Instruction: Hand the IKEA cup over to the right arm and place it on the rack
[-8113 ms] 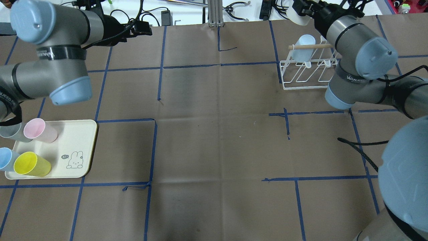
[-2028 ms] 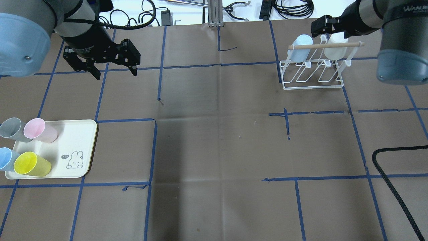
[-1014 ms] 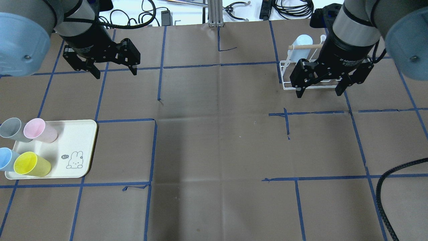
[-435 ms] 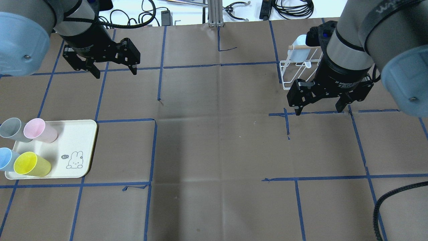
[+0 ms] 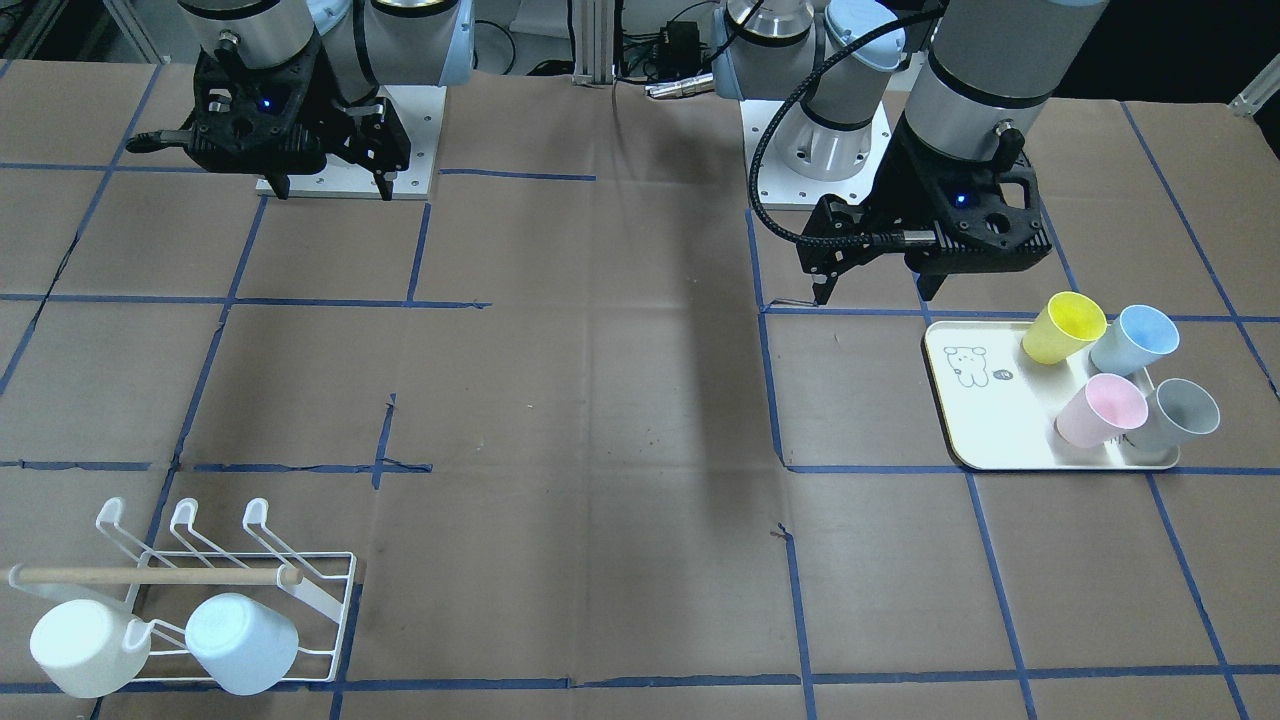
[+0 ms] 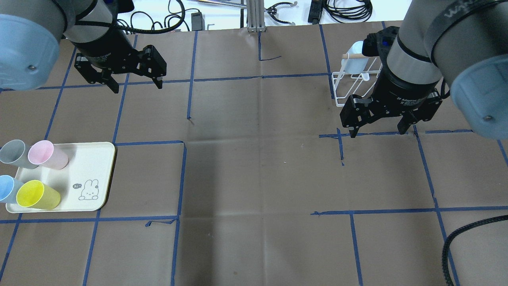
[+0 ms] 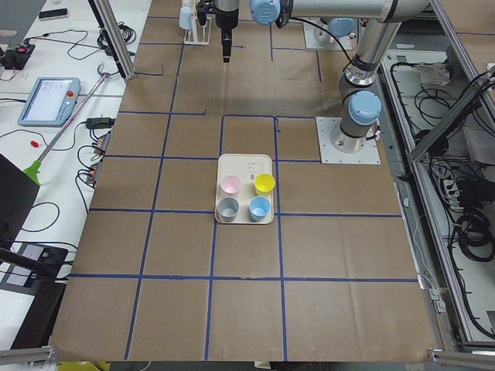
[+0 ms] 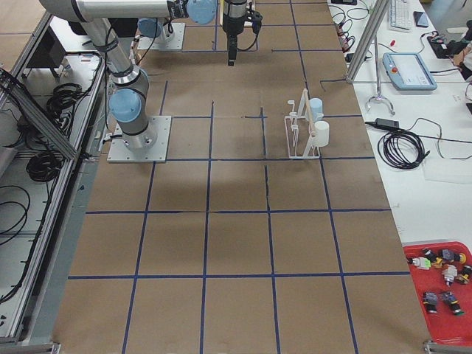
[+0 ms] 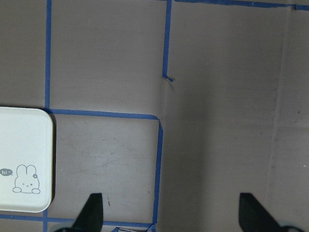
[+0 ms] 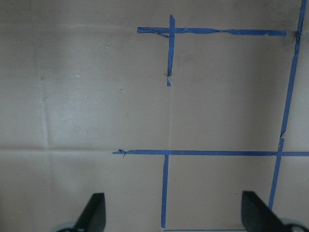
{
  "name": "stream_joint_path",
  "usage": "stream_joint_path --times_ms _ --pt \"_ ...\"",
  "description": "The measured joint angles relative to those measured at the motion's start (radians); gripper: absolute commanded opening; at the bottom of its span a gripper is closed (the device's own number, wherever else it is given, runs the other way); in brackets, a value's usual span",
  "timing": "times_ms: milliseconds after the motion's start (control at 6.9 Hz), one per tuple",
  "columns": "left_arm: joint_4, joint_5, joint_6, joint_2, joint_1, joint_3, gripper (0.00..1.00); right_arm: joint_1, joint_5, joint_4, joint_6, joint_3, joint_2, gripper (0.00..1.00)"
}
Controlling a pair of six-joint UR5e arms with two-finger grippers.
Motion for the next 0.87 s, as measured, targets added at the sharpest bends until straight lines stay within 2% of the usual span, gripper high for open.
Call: stream_joint_path --times_ms 869 --pt "0.0 0.0 0.0 0.0 0.0 0.0 1.0 0.0 0.0 -0.02 -0.001 -0.005 0.004 1.0"
